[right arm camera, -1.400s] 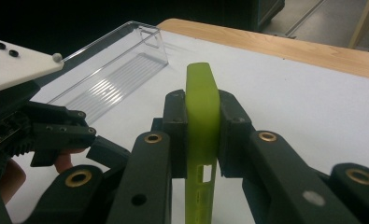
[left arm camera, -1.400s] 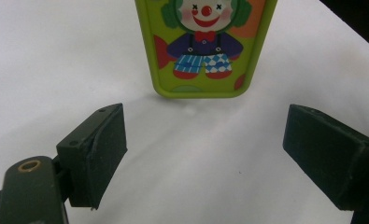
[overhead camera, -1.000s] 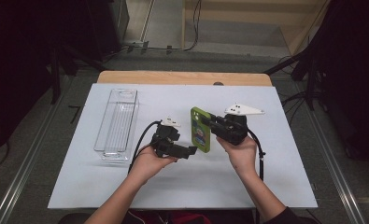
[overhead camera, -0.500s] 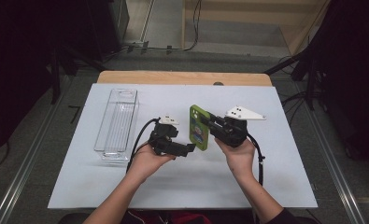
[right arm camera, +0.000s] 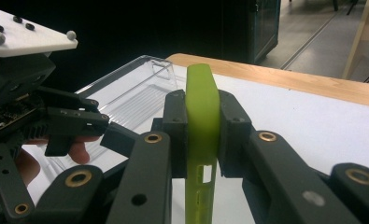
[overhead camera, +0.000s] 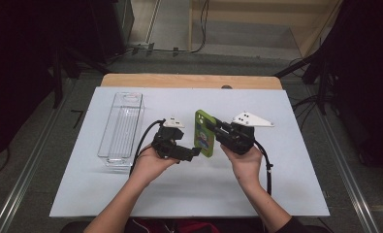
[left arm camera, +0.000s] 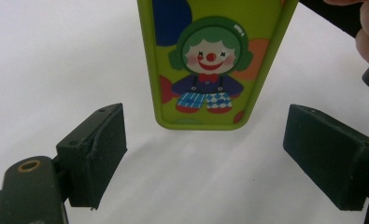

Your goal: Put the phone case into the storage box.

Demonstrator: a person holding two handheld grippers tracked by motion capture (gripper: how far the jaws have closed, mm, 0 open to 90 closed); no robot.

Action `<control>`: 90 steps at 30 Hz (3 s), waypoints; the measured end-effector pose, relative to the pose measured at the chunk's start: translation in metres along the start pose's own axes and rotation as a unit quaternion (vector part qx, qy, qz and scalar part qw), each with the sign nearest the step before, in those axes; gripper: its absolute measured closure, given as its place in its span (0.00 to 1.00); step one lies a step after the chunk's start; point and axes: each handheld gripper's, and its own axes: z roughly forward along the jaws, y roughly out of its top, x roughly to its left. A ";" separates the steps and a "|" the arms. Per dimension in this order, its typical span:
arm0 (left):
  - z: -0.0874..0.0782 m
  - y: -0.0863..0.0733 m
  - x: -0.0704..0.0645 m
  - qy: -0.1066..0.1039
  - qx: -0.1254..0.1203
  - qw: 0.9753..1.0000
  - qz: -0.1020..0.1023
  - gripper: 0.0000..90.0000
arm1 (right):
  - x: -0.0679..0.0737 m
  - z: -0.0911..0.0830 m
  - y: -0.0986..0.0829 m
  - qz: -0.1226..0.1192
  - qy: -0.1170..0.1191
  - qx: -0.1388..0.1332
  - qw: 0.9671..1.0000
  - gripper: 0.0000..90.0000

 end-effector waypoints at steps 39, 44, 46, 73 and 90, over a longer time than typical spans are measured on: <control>0.006 0.004 -0.002 0.027 -0.046 0.998 0.013 0.00 | 0.015 0.008 -0.006 0.042 0.029 0.010 0.999 0.83; 0.006 0.004 -0.002 0.024 -0.045 0.999 0.011 0.00 | 0.019 0.009 -0.006 0.045 0.035 0.011 0.998 0.83; 0.006 0.004 -0.002 0.021 -0.043 0.999 0.009 0.00 | 0.021 0.009 -0.006 0.045 0.039 0.013 0.998 0.83; 0.007 0.004 -0.004 0.034 -0.061 0.998 -0.003 0.16 | 0.028 0.013 -0.010 0.056 0.053 0.021 0.997 0.83; 0.005 0.005 -0.008 0.051 -0.065 0.997 0.004 0.18 | 0.025 0.012 -0.009 0.056 0.062 0.015 0.996 0.83</control>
